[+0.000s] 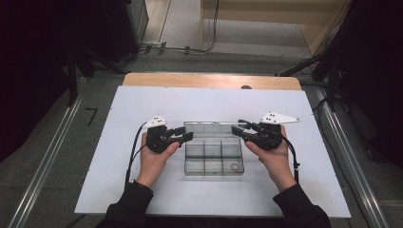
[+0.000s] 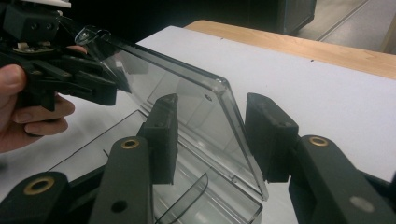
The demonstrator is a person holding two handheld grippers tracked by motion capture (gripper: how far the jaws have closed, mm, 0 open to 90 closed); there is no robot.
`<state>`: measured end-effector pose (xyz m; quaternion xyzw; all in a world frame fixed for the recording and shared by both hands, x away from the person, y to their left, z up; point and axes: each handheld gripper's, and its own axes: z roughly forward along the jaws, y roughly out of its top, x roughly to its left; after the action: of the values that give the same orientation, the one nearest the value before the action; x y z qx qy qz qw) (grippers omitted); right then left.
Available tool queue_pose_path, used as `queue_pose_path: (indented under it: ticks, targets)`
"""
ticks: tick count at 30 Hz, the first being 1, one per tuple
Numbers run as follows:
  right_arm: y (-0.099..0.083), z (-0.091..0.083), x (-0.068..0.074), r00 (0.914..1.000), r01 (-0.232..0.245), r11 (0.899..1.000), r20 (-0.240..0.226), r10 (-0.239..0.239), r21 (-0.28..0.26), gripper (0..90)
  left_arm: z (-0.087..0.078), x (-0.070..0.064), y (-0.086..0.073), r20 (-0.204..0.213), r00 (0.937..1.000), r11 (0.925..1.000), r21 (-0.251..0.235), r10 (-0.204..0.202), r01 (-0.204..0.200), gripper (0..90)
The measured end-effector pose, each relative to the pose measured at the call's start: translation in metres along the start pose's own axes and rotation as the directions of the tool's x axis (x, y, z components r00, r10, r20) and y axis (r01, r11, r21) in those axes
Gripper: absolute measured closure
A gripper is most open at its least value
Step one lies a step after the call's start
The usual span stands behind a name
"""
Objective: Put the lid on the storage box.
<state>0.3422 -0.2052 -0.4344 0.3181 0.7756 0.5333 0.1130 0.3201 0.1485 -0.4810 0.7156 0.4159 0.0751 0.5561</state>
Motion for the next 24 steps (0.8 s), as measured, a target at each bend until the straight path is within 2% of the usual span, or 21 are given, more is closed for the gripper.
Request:
queue_pose_path:
  ticks: [4, 6, 10, 13, 18, 24]
  targets:
    - [-0.001, -0.002, 0.002, 1.0000, 0.004, 1.000, 0.002, -0.004, 0.007, 53.0, -0.005, 0.000, -0.008, -0.023, 0.9997, 1.0000, 0.005, -0.008, 0.008, 64.1]
    - [-0.002, -0.003, 0.004, 1.0000, 0.008, 1.000, 0.002, -0.008, 0.010, 52.7, -0.007, -0.002, -0.010, -0.038, 0.9993, 1.0000, 0.006, 0.001, -0.001, 68.2]
    - [-0.004, -0.004, 0.005, 0.9999, 0.012, 1.000, 0.003, -0.012, 0.009, 52.2, -0.009, -0.006, -0.012, -0.039, 0.9991, 0.9999, -0.002, 0.016, -0.016, 80.6]
    - [-0.005, -0.005, 0.006, 0.9999, 0.012, 1.000, 0.002, -0.012, 0.007, 52.0, -0.011, -0.007, -0.011, -0.018, 0.9998, 0.9997, -0.018, 0.014, -0.014, 87.9]
    - [-0.006, -0.005, 0.007, 0.9999, 0.014, 1.000, 0.003, -0.014, 0.009, 51.6, -0.010, -0.010, -0.011, -0.002, 0.9996, 0.9995, -0.017, 0.027, -0.027, 89.7]
    - [-0.008, -0.007, 0.008, 0.9998, 0.017, 1.000, 0.002, -0.017, 0.011, 50.9, -0.010, -0.011, -0.011, 0.010, 0.9997, 0.9995, -0.025, 0.021, -0.021, 89.9]
